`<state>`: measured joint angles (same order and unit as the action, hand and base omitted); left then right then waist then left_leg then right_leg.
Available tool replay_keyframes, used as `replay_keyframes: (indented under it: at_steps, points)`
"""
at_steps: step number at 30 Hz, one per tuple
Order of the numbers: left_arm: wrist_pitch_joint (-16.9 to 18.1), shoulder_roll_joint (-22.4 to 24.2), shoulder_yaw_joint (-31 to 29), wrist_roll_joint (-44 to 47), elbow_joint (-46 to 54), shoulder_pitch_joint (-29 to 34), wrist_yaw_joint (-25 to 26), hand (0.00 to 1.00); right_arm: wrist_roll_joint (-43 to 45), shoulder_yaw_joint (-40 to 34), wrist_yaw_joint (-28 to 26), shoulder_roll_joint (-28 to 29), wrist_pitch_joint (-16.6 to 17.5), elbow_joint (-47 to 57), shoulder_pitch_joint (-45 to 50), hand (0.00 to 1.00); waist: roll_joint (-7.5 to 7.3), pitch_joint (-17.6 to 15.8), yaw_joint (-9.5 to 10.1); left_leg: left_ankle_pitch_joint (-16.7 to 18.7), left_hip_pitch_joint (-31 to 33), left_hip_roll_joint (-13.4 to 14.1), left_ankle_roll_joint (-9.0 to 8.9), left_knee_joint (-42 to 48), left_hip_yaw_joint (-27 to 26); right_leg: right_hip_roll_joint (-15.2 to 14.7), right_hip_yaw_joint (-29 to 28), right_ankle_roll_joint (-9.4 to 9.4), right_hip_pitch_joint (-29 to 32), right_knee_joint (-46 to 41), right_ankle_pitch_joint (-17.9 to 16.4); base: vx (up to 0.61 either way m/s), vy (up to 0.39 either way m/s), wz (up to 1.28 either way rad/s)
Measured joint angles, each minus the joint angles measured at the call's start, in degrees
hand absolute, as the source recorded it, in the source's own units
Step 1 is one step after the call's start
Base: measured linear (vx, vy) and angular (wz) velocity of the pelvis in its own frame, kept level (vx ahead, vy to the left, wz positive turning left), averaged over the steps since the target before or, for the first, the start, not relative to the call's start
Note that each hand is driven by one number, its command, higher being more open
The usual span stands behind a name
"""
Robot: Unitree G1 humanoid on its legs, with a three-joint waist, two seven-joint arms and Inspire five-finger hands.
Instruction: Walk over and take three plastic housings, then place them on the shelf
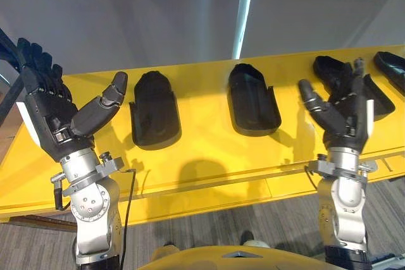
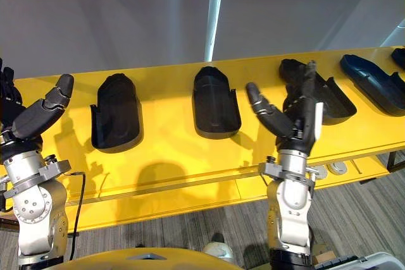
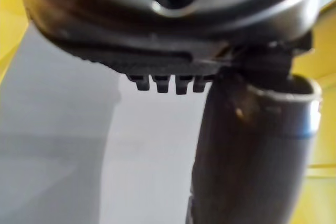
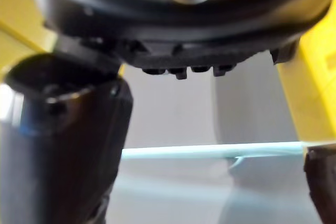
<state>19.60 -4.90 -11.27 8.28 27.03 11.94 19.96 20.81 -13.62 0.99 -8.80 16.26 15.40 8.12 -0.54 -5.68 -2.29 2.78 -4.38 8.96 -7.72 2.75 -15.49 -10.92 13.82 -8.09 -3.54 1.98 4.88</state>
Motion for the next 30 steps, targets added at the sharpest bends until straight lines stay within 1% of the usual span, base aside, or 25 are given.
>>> replay_keyframes:
  at_steps: [2, 4, 5, 7, 8, 10, 11, 13, 16, 20, 23, 26, 28, 30]
  points:
    - [0.0, 0.0, -0.5, 0.4, 0.0, 0.0, -0.4, 1.00, 5.6, 0.2, -5.8, 0.0, 0.0, 2.2, 0.1, 1.00, -0.08, -0.1, -0.16, 0.2, -0.1, 0.0, -0.08, 0.1, -0.2, 0.0, -0.1, -0.01, 0.0, 0.0, 0.0, 0.01, 0.014, -0.04]
    - [0.0, 0.0, -0.5, 0.3, 0.0, 0.2, -1.0, 1.00, 9.2, 2.0, -9.7, 0.0, 0.0, 4.2, 0.1, 1.00, -0.08, -0.1, -0.13, 0.4, -0.1, 0.1, -0.01, 0.1, -0.4, 0.0, -0.1, -0.02, 0.0, 0.0, 0.0, -0.01, 0.008, -0.04]
    - [0.0, 0.0, -0.5, 0.3, 0.0, 0.4, -1.2, 1.00, 9.7, 3.3, -10.5, 0.1, 0.0, 4.8, 0.1, 1.00, -0.08, -0.1, -0.12, 0.5, -0.1, 0.1, -0.01, 0.1, -0.5, 0.0, -0.2, -0.02, 0.0, 0.0, 0.0, -0.02, 0.007, -0.06]
    - [0.0, 0.1, -0.2, 0.3, 0.0, 1.6, -1.6, 1.00, 10.1, 9.9, -13.5, 0.1, 0.0, 6.2, 0.1, 1.00, -0.08, -0.1, -0.13, 0.7, -0.2, 0.3, 0.05, 0.1, -0.7, 0.0, -0.3, -0.03, 0.0, 0.0, 0.0, -0.03, 0.005, -0.05]
    - [0.0, 0.2, -0.1, 0.3, 0.0, 1.9, -1.7, 1.00, 10.0, 12.1, -14.2, 0.1, -0.2, 6.2, 0.1, 1.00, -0.08, -0.1, -0.12, 0.8, -0.2, 0.3, 0.10, 0.0, -0.7, 0.0, -0.3, -0.03, 0.0, 0.0, 0.0, 0.00, 0.000, 0.00]
    - [-0.1, 1.1, 0.7, 0.3, 0.0, 2.1, -1.5, 1.00, 8.7, 20.6, -15.9, 0.2, -1.7, 6.1, 0.1, 1.00, 0.06, -0.1, 0.43, 0.9, -0.2, 0.3, 0.20, -0.3, -1.1, 0.1, -0.2, -0.03, 0.1, 0.0, 0.0, -0.01, -0.004, 0.02]
    - [-0.1, 1.2, 1.1, 0.3, 0.0, 2.1, -1.5, 1.00, 8.6, 22.7, -16.2, 0.1, -2.3, 6.0, 0.1, 1.00, 0.11, -0.2, 0.48, 0.8, -0.2, 0.3, 0.19, -0.5, -1.2, 0.1, -0.1, -0.03, 0.1, 0.0, 0.0, -0.02, -0.007, 0.08]
    - [-0.1, 1.2, 2.5, 0.3, 0.0, 2.2, -1.9, 1.00, 5.3, 29.0, -16.9, 0.2, -3.6, 5.1, 0.0, 1.00, 0.13, -0.2, 1.18, -0.3, -0.2, 0.2, 0.24, -2.0, -1.4, 0.0, 0.3, -0.02, 0.5, 0.0, 0.0, -0.01, 0.001, 0.12]
    - [-1.3, 1.2, 3.9, 0.4, 0.0, 2.4, -3.5, 1.00, 3.0, 31.9, -16.5, 0.0, -4.2, 4.2, -0.1, 1.00, -0.11, -0.4, 2.04, -1.5, -0.2, -0.4, 0.26, -3.0, -1.0, -0.1, 0.7, -0.02, 0.7, 0.0, 0.0, 0.01, 0.009, 0.09]
    - [-1.4, 1.1, 6.2, 0.3, -0.2, 3.8, -3.5, 1.00, 1.9, 33.9, -13.6, 0.1, -4.2, 2.7, -2.6, 1.00, -0.52, -1.5, 1.90, -1.9, 1.2, -0.5, 0.33, -2.9, -0.4, -0.2, 1.2, -0.01, 1.8, -0.1, 0.0, 0.00, 0.005, 0.09]
    - [-1.9, 1.1, 8.1, 0.3, -0.2, 3.8, -1.9, 1.00, -0.4, 36.4, -10.8, 0.1, -4.2, 2.6, -4.5, 1.00, -0.06, -2.9, 1.95, -2.3, 2.0, -0.5, 0.30, -2.9, -0.1, -0.2, 1.4, 0.01, 2.7, -0.4, 0.0, 0.00, -0.003, 0.06]
    - [-2.3, 1.1, 8.7, 0.2, -0.2, 3.8, -0.4, 1.00, -2.8, 39.2, -5.7, 0.2, -4.2, 1.9, -5.3, 1.00, 0.63, -3.4, 1.95, -2.3, 2.0, -0.5, 0.30, -3.0, 0.0, -0.1, 1.5, 0.04, 2.7, -0.4, 0.0, 0.00, 0.000, 0.00]
    - [-2.3, 1.1, 8.7, 0.2, -0.2, 3.8, 0.0, 1.00, -5.0, 39.5, -3.3, 0.2, -4.3, 1.0, -5.3, 1.00, 0.69, -3.4, 1.96, -2.3, 2.0, -0.5, 0.30, -3.0, 0.0, -0.1, 1.5, 0.09, 2.7, -0.4, -0.1, 0.00, 0.000, 0.00]
    - [-2.4, 1.1, 8.7, 0.2, -0.2, 3.8, 0.5, 1.00, -5.1, 39.6, -1.5, 0.2, -4.9, 0.4, -5.3, 1.00, 0.72, -3.4, 1.98, -2.3, 2.1, -0.5, 0.29, -3.1, 0.1, -0.1, 1.6, 0.15, 2.7, -0.4, -0.1, 0.00, 0.000, 0.00]
